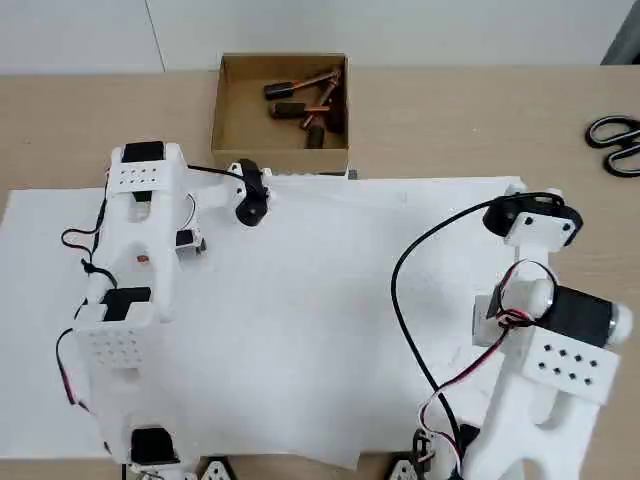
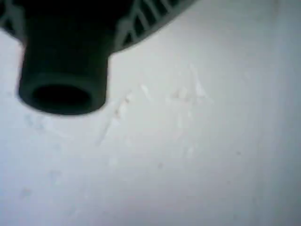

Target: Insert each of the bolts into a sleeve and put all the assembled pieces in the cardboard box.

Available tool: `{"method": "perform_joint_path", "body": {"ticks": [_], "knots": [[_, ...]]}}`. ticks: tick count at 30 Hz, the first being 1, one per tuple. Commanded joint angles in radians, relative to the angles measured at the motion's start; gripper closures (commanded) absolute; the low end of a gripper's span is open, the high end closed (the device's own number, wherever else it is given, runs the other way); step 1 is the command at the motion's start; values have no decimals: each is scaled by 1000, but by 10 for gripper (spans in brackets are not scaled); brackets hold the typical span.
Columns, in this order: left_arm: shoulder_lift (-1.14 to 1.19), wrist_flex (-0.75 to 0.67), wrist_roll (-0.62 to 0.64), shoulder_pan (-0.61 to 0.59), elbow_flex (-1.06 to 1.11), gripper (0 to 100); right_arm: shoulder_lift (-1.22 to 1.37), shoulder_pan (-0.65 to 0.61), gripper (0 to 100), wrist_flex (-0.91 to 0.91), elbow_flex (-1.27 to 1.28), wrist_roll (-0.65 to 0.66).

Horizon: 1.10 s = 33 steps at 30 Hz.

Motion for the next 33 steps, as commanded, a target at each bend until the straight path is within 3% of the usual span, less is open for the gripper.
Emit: {"method": "perform_joint_path", "body": {"ticks": [1, 5, 8, 13, 20, 26, 33], "knots": [[0, -2, -68, -17, -41, 995, -16, 4, 995, -18, -5, 11], [-9, 34, -68, -9, -54, 995, -19, 4, 995, -16, -5, 11], [-9, 176, -64, 14, -150, 995, -22, 4, 995, -13, -5, 11], [-66, 176, 61, 38, -254, 995, -22, 4, 995, -13, -6, 11], [-256, 176, 170, 92, -236, 995, -27, 5, 995, -8, -20, 64], [-410, 176, 371, 133, -236, 994, -107, 4, 995, -8, -64, 129], [-559, 176, 710, 170, -236, 994, -174, 1, 995, -1, -61, 218]]}}
